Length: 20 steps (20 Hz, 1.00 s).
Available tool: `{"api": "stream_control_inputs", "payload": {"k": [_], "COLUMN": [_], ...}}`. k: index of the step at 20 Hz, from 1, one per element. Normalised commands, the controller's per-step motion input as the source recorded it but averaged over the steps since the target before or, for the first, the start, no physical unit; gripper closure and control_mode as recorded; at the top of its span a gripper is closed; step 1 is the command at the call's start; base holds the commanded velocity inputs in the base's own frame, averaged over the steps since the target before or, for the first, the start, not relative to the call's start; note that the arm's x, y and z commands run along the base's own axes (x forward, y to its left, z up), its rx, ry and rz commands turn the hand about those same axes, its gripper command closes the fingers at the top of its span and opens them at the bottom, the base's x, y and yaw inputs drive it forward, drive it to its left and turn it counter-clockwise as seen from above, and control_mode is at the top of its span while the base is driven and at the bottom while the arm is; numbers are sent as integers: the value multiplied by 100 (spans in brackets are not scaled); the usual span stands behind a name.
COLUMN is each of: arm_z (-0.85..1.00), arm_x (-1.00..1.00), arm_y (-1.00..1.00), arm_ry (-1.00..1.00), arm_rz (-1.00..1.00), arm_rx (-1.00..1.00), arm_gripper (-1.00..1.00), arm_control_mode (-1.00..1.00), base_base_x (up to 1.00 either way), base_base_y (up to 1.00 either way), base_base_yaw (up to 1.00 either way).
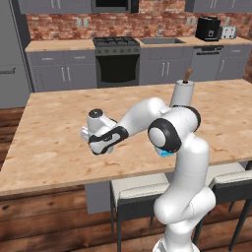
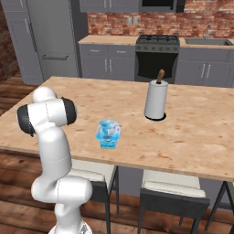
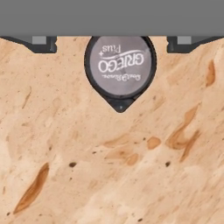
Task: Stack the yogurt containers by placing the smaller containers on top of the larger containers.
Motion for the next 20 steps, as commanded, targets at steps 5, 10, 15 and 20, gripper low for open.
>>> {"api": "stream_control_inputs", "payload": {"k": [5,10,15,20], "arm_z": [0,0,0,0], "arm_x": [0,0,0,0], "arm_y": [-5,-10,0,0], "arm_ry": [0,0,0,0], "arm_rz": [0,0,0,0], "arm_rx": [0,1,0,0], "arm_gripper": [-100,-100,-100,-100], "arm_control_mode": [-100,-100,-100,-100], "base_base_x": [0,0,0,0], "base_base_y": [0,0,0,0], "base_base_yaw": [0,0,0,0]}}
